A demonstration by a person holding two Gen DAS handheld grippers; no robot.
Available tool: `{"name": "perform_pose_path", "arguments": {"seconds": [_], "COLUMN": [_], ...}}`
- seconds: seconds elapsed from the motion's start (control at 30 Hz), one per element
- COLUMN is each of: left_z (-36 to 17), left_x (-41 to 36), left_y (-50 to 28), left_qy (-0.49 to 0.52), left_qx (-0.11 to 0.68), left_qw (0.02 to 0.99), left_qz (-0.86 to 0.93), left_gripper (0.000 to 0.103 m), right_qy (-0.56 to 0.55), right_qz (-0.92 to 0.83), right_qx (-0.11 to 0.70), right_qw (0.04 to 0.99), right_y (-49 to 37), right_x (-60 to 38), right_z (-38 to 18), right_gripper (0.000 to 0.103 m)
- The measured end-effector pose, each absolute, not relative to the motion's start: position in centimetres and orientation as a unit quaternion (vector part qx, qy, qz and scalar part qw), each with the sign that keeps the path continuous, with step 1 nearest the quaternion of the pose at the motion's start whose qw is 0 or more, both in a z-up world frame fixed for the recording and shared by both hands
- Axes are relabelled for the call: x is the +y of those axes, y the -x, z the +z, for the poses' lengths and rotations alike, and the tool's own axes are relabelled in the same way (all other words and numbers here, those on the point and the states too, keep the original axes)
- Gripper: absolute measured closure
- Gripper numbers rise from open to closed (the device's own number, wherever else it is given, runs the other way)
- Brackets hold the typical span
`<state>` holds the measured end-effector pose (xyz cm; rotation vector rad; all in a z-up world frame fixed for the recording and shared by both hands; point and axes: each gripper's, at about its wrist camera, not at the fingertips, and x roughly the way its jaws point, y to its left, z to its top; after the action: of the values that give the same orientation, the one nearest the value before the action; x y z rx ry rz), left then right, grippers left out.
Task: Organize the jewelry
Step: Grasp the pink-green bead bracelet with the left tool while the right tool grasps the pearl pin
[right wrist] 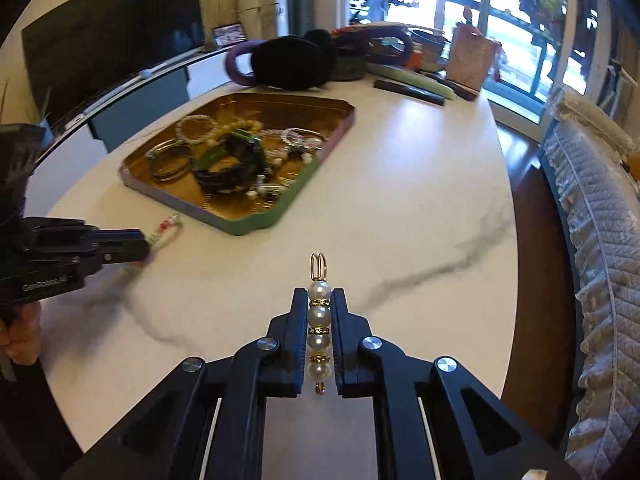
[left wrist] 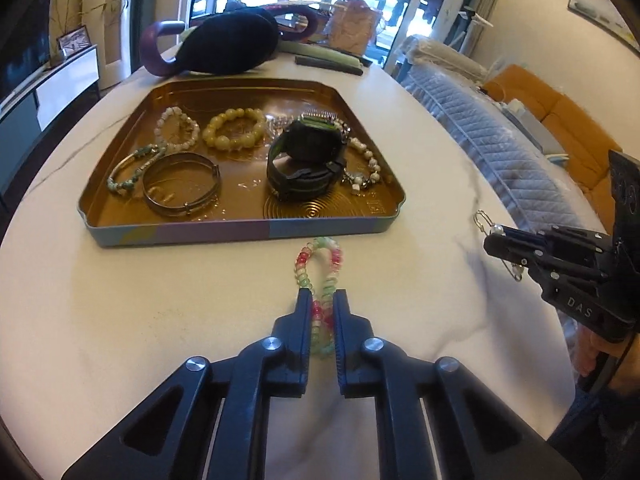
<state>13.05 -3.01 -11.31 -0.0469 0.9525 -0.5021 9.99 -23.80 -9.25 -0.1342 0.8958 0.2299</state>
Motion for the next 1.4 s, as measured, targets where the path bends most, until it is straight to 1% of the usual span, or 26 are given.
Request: {"name": "perform_pose_path", "arguments": {"seconds": [0.03, 0.1, 0.33, 0.4, 0.5, 0.53, 0.57, 0.6, 0.63, 0.67, 0.9, 0.93, 0.97, 1.0, 1.03, 1.07, 1.17, 1.4], "left_z": [-11.4, -11.6, -11.5, -11.8, -11.9, -11.9, -11.7, -11.6, -11.5, -11.4, -11.1, -11.1, -11.2, -11.6, -12.3, -12.3, -12.4, -11.1], "left_x": [-3.0, -3.0, -3.8, -3.6, -3.3, -3.4, -3.5, -3.7, -3.9, -4.2, -7.9, -8.6, -9.2, -10.0, -10.6, -10.2, -9.1, -8.3], "left_y": [-13.0, -12.8, -11.4, -11.4, -11.6, -11.7, -11.9, -12.0, -12.1, -12.3, -14.0, -14.1, -14.2, -14.2, -14.5, -14.5, -15.6, -13.8], "left_qy": [0.03, 0.036, 0.012, 0.015, 0.028, 0.029, 0.028, 0.027, 0.026, 0.025, 0.015, 0.008, 0.0, -0.018, -0.029, -0.008, 0.04, 0.009], "left_qx": [0.459, 0.462, 0.453, 0.458, 0.461, 0.461, 0.459, 0.456, 0.453, 0.45, 0.437, 0.434, 0.428, 0.431, 0.446, 0.442, 0.469, 0.451], "left_qw": [0.853, 0.849, 0.855, 0.853, 0.855, 0.855, 0.856, 0.858, 0.86, 0.861, 0.857, 0.856, 0.854, 0.849, 0.84, 0.839, 0.818, 0.84], "left_qz": [-0.249, -0.252, -0.253, -0.25, -0.237, -0.234, -0.235, -0.234, -0.234, -0.236, -0.273, -0.282, -0.294, -0.304, -0.308, -0.317, -0.332, -0.301], "left_gripper": [0.103, 0.103, 0.103, 0.1, 0.093, 0.083, 0.066, 0.057, 0.044, 0.043, 0.043, 0.046, 0.069, 0.088, 0.103, 0.103, 0.103, 0.103], "right_qy": [0.067, 0.067, 0.058, 0.056, 0.057, 0.057, 0.057, 0.056, 0.055, 0.054, 0.042, 0.041, 0.042, 0.043, 0.044, 0.044, 0.041, 0.043], "right_qz": [0.111, 0.115, 0.11, 0.108, 0.107, 0.105, 0.105, 0.104, 0.102, 0.1, 0.101, 0.102, 0.103, 0.104, 0.106, 0.107, 0.108, 0.107], "right_qx": [0.427, 0.424, 0.422, 0.421, 0.42, 0.42, 0.422, 0.424, 0.426, 0.428, 0.435, 0.436, 0.438, 0.44, 0.442, 0.444, 0.451, 0.443], "right_qw": [0.895, 0.896, 0.898, 0.899, 0.899, 0.9, 0.899, 0.898, 0.897, 0.897, 0.894, 0.893, 0.892, 0.891, 0.89, 0.888, 0.885, 0.889], "right_y": [-9.8, -9.5, -8.7, -8.4, -8.3, -8.3, -8.4, -8.6, -8.9, -9.1, -11.4, -11.7, -11.9, -12.0, -12.2, -12.3, -12.6, -12.2], "right_x": [-23.6, -23.4, -23.7, -23.8, -23.8, -23.8, -23.9, -23.9, -24.0, -24.0, -24.4, -24.3, -24.2, -24.2, -24.1, -24.1, -24.4, -24.2], "right_z": [-9.0, -8.6, -8.2, -8.0, -8.1, -8.2, -8.4, -8.5, -8.7, -8.9, -9.5, -9.7, -9.9, -10.1, -10.4, -10.6, -11.1, -10.6], "right_gripper": [0.093, 0.093, 0.093, 0.093, 0.093, 0.093, 0.093, 0.093, 0.093, 0.093, 0.093, 0.093, 0.093, 0.093, 0.093, 0.093, 0.093, 0.093]}}
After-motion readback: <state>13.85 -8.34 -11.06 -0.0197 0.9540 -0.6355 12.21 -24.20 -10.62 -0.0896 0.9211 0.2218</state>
